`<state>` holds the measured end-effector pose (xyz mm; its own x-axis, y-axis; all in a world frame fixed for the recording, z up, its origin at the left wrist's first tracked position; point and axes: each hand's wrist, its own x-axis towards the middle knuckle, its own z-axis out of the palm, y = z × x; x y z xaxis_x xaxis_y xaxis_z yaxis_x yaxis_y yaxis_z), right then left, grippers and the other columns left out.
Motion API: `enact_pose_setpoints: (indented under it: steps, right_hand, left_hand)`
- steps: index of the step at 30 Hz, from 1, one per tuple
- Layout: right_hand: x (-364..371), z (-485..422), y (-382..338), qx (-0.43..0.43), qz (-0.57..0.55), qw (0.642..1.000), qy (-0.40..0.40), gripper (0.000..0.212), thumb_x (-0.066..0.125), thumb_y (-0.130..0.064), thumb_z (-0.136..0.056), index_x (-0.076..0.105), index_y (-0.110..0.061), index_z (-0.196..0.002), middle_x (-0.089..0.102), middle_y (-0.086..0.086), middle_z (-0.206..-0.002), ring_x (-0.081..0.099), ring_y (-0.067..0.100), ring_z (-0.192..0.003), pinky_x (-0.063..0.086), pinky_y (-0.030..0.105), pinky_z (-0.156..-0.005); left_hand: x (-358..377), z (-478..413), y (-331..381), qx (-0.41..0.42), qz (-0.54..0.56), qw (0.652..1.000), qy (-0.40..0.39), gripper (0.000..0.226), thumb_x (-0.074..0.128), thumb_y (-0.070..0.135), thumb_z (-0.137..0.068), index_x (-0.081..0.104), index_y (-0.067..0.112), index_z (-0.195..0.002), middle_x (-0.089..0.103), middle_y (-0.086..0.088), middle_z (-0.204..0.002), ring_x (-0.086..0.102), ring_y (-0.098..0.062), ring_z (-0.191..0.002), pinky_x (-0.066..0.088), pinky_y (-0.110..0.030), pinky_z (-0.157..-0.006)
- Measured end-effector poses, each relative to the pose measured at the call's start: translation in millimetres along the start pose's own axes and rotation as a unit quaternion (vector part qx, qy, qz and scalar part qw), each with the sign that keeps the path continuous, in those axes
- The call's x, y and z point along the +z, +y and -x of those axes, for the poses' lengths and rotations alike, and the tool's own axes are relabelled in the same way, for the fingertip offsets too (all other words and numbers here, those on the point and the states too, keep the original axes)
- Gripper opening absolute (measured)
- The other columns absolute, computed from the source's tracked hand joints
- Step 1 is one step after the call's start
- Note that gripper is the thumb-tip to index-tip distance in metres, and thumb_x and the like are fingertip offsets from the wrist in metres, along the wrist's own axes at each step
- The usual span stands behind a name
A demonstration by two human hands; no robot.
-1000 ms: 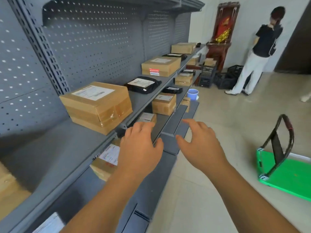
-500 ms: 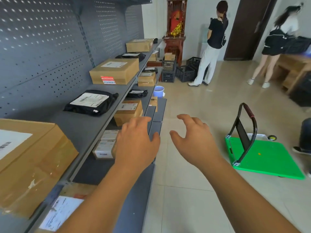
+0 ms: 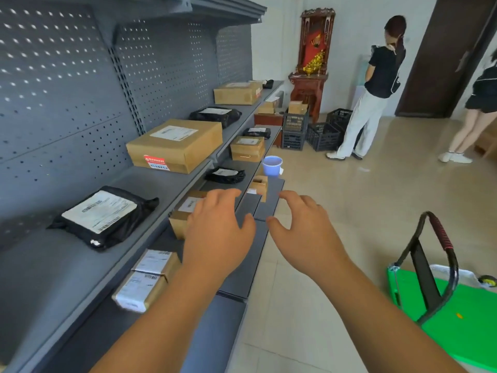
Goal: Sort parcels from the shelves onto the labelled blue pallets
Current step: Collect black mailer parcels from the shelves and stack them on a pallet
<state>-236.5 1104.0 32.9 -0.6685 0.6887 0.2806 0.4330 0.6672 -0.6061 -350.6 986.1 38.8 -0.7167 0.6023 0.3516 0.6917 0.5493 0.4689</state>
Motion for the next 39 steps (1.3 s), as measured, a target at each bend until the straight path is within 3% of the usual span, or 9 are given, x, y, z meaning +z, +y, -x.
enact_pose_setpoints:
  steps: [3,11,15,19,22,25,33,39]
  right_hand:
    - [16.5,-35.2,3.9,-0.024,-0.016,0.999,-0.032,0.053,0.058,-0.041,-0.095,0.045,-0.033,-0.145,0.051,-0.002,-0.143,0.045,0.027,-0.128,0.044,0.041,-0.097]
    - [86.5,-114.3,-36.1,-0.118,-0.047,0.987,-0.100,0.047,0.059,-0.034,-0.096,0.049,-0.028,-0.142,0.054,0.002,-0.133,0.050,0.027,-0.121,0.047,0.042,-0.095]
    - [122.5,-146.1,-70.9,-0.160,-0.071,0.977,-0.125,0.048,0.060,-0.033,-0.096,0.051,-0.025,-0.143,0.053,0.001,-0.141,0.047,0.022,-0.130,0.038,0.030,-0.098]
    - [153.4,-170.2,-94.5,-0.192,-0.091,0.964,-0.162,0.047,0.058,-0.037,-0.098,0.050,-0.025,-0.143,0.052,0.002,-0.140,0.048,0.022,-0.128,0.044,0.038,-0.100]
    - [177.5,-185.7,-113.7,-0.208,-0.108,0.951,-0.199,0.045,0.055,-0.041,-0.099,0.049,-0.031,-0.143,0.053,-0.001,-0.137,0.051,0.017,-0.122,0.043,0.035,-0.095]
    - [203.6,-195.7,-135.2,-0.233,-0.111,0.934,-0.245,0.042,0.050,-0.044,-0.100,0.046,-0.037,-0.142,0.053,-0.005,-0.136,0.053,0.015,-0.117,0.041,0.032,-0.087]
    - [250.2,-210.9,-170.1,-0.292,-0.120,0.888,-0.335,0.044,0.048,-0.048,-0.099,0.046,-0.037,-0.142,0.057,-0.007,-0.137,0.055,0.015,-0.116,0.036,0.029,-0.084]
    - [263.0,-211.5,-175.1,-0.328,-0.137,0.848,-0.394,0.052,0.053,-0.045,-0.097,0.043,-0.029,-0.146,0.060,-0.006,-0.134,0.057,0.016,-0.116,0.044,0.027,-0.084]
  left_hand:
    - [6.5,-22.6,-9.8,-0.028,-0.028,0.999,0.011,0.047,0.062,0.040,-0.091,0.054,0.028,-0.136,0.052,0.005,-0.140,0.047,-0.024,-0.124,0.040,-0.043,-0.098]
    - [-8.1,-72.3,-71.8,-0.119,-0.069,0.988,0.063,0.051,0.062,0.039,-0.091,0.053,0.027,-0.140,0.053,0.000,-0.142,0.048,-0.028,-0.126,0.043,-0.047,-0.102]
    - [-20.7,-91.5,-111.5,-0.149,-0.082,0.982,0.083,0.053,0.062,0.040,-0.093,0.051,0.026,-0.143,0.051,0.000,-0.143,0.046,-0.028,-0.129,0.041,-0.046,-0.104]
    - [-30.8,-103.7,-141.2,-0.188,-0.084,0.972,0.112,0.053,0.062,0.040,-0.092,0.052,0.027,-0.142,0.052,0.001,-0.143,0.046,-0.028,-0.130,0.042,-0.047,-0.104]
    - [-39.9,-104.7,-161.3,-0.220,-0.100,0.962,0.125,0.053,0.062,0.041,-0.092,0.052,0.027,-0.142,0.052,0.002,-0.143,0.045,-0.027,-0.132,0.038,-0.045,-0.106]
    - [-50.7,-103.2,-179.6,-0.265,-0.120,0.946,0.143,0.053,0.062,0.041,-0.092,0.052,0.028,-0.142,0.053,0.001,-0.143,0.046,-0.028,-0.131,0.039,-0.046,-0.105]
    - [-62.7,-95.4,-203.9,-0.394,-0.167,0.887,0.172,0.050,0.056,0.043,-0.092,0.049,0.033,-0.140,0.053,0.002,-0.139,0.047,-0.029,-0.126,0.041,-0.046,-0.103]
    - [-53.5,-85.4,-202.6,-0.481,-0.165,0.842,0.180,0.054,0.055,0.047,-0.092,0.045,0.035,-0.143,0.049,0.003,-0.143,0.044,-0.029,-0.130,0.041,-0.047,-0.104]
